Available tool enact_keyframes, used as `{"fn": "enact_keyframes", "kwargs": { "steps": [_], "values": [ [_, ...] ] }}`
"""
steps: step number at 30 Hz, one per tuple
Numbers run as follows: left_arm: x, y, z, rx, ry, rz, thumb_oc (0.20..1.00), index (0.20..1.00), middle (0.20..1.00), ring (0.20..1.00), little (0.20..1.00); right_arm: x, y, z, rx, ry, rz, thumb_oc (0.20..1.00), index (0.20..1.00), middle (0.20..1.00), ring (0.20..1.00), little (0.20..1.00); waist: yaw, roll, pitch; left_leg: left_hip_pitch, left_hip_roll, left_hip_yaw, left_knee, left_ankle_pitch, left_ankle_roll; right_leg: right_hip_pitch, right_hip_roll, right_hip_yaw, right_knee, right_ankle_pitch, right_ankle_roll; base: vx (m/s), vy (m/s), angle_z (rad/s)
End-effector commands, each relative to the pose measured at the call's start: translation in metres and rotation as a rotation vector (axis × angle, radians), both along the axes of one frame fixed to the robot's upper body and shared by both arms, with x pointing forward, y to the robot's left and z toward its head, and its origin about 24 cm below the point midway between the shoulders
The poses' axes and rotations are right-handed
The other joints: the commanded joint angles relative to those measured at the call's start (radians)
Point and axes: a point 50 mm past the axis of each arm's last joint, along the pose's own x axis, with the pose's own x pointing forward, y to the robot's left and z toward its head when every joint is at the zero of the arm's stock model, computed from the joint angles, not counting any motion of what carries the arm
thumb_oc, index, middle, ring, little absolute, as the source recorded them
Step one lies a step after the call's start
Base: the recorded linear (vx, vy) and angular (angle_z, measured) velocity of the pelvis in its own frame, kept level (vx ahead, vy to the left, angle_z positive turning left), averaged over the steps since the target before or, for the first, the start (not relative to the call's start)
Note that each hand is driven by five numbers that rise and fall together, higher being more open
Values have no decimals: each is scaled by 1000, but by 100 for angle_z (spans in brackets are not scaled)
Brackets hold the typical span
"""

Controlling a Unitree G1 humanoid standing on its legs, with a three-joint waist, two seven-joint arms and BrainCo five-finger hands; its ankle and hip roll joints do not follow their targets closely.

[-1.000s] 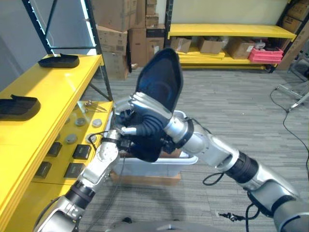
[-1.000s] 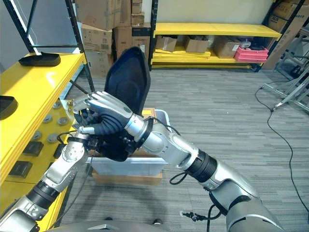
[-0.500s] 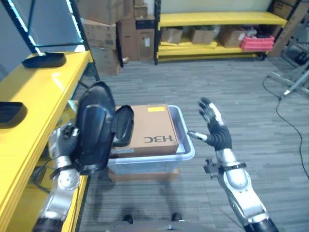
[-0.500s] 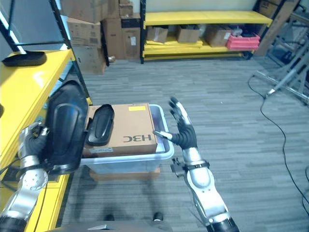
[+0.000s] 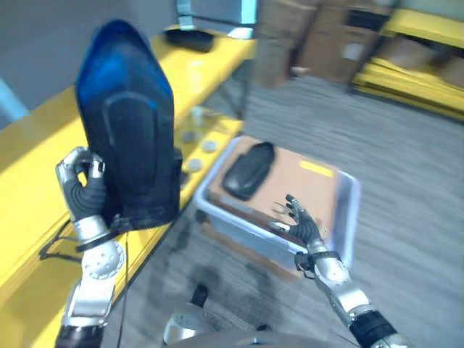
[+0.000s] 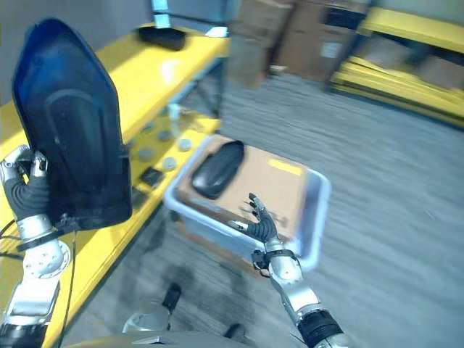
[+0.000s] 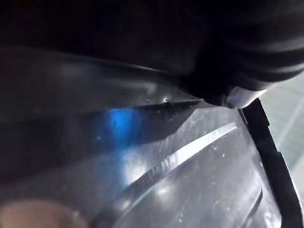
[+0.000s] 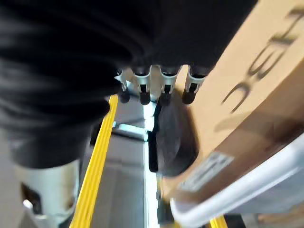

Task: Move parts from the plastic box to the shelf.

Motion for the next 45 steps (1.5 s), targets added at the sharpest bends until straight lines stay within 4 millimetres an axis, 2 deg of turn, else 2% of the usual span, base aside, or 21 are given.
{"fn": "enact_keyframes", "kwargs": {
  "steps": [1,6,12,13,14,15,16,17,19,23,24,26,31,32,33,35,36,37,39,42,45],
  "values": [
    [-18,4,33,65,-195,-31,200,200,200,200,200,7,7,16,-37,-104,23,1000,1000,1000,1000,1000,-27,-53,-23,-37,92,392,47,14,-2,66,-61,-97,-9,-94,49,-123,-69,171],
    [-25,8,27,23,-167,-36,200,200,200,200,200,4,11,12,6,-80,10,1000,1000,1000,1000,1000,7,-70,-40,-98,30,359,169,-58,18,79,-63,-125,-7,-116,31,51,4,105],
    [-21,0,34,66,-169,-92,200,200,200,200,200,5,23,7,-2,-67,27,1000,1000,1000,1000,1000,16,-77,-72,-23,-32,346,93,-98,67,102,-138,-155,100,-105,75,236,250,24],
    [-14,-7,42,76,-202,-130,200,200,200,200,200,4,28,4,26,-51,13,1000,1000,1000,1000,1000,-36,-64,-74,62,-103,319,43,-153,126,75,-276,-138,329,7,134,339,391,18],
    [-14,-7,42,76,-203,-129,200,200,200,200,200,4,28,4,25,-52,12,1000,1000,1000,1000,1000,-39,-66,-71,66,-111,318,38,-152,133,74,-288,-139,341,7,141,430,490,45],
    [-13,-10,44,82,-212,-144,200,200,200,200,200,3,31,2,32,-44,16,1000,1000,1000,1000,1000,-64,-55,-62,92,-127,296,22,-166,150,47,-323,-98,433,45,152,198,242,89],
    [-5,-17,50,106,-230,-184,200,200,200,200,200,1,38,0,67,-35,22,1000,1000,1000,1000,1000,-138,-44,-37,134,-133,252,-12,-169,168,-69,-320,88,594,22,143,184,213,97],
    [-5,-17,51,106,-232,-184,200,200,200,200,200,2,38,1,68,-36,22,1000,1000,1000,1000,1000,-132,-45,-38,131,-133,258,-16,-165,168,-79,-322,94,601,18,139,132,99,85],
    [-2,-23,50,117,-233,-223,200,200,200,200,200,0,43,-2,97,-21,36,1000,1000,1000,1000,1000,-145,-35,-27,144,-119,205,-39,-163,150,-162,-236,241,536,-67,107,103,-92,62],
    [-1,-26,51,134,-231,-243,200,200,200,200,200,0,46,0,114,-30,52,1000,1000,1000,1000,1000,-148,-34,-11,130,-95,156,-42,-141,124,-205,-150,280,291,-49,84,67,-168,20],
    [4,-31,48,117,-217,-281,200,200,200,200,200,-2,42,-2,112,-23,51,1000,1000,1000,1000,1000,-179,-50,-9,138,-108,92,-42,-148,114,-229,-68,427,153,-31,100,233,-183,106],
    [12,-40,41,93,-175,-349,200,200,200,200,200,-9,28,-5,66,-13,31,1000,1000,1000,1000,1000,-200,-58,-5,140,-123,0,-42,-153,110,-254,-28,538,66,34,107,277,-254,181],
    [6,-33,33,49,-149,-317,200,200,200,200,200,-22,17,-31,-31,103,28,1000,1000,1000,1000,1000,-199,-56,-25,138,-112,-40,-28,-166,90,-183,-17,498,-17,34,87,209,-282,148],
    [6,-32,32,29,-154,-296,200,200,200,200,200,-26,12,-43,-56,154,17,1000,1000,1000,1000,1000,-204,-61,-7,87,-123,-21,108,-217,74,-164,-26,480,-13,21,78,129,-250,25],
    [8,-33,31,29,-153,-295,200,200,200,200,200,-31,3,-52,-112,203,4,1000,1000,1000,1000,1000,-200,-63,19,26,-138,8,233,-220,38,-138,-35,461,-13,-1,62,75,-201,25],
    [10,-33,28,37,-133,-281,200,200,200,200,200,-36,-6,-62,-175,253,-7,1000,1000,1000,1000,1000,-201,-63,31,-9,-115,35,266,-206,22,-113,-37,433,-17,-16,53,97,-66,26],
    [10,-32,26,50,-117,-269,200,200,200,200,200,-42,-14,-70,-191,297,-38,1000,1000,1000,1000,1000,-210,-61,28,-5,-55,72,205,-183,22,-102,-43,416,-17,-24,59,138,-29,23],
    [10,-32,26,50,-117,-269,200,200,200,200,200,-42,-14,-70,-191,297,-38,1000,1000,1000,1000,1000,-209,-61,27,-1,-55,73,197,-179,21,-102,-42,417,-17,-24,58,116,37,41],
    [15,-26,26,55,-113,-211,200,200,200,200,200,-44,-15,-72,-177,310,-54,1000,1000,1000,1000,1000,-216,-57,25,-11,8,79,105,-111,11,-107,-40,422,-17,-36,66,93,40,33],
    [24,-22,19,71,-66,-143,200,200,200,200,200,-49,-16,-77,-171,332,-55,1000,1000,1000,1000,1000,-234,-36,7,11,45,64,-15,-60,-3,-106,-17,441,-17,-60,70,156,78,-16],
    [38,-15,16,94,-27,-70,200,200,200,200,200,-52,-10,-78,-93,343,-58,1000,1000,1000,1000,1000,-269,-19,-16,49,48,86,-42,-64,-10,-101,-16,473,-17,-60,77,179,126,-48]
  ]
}}
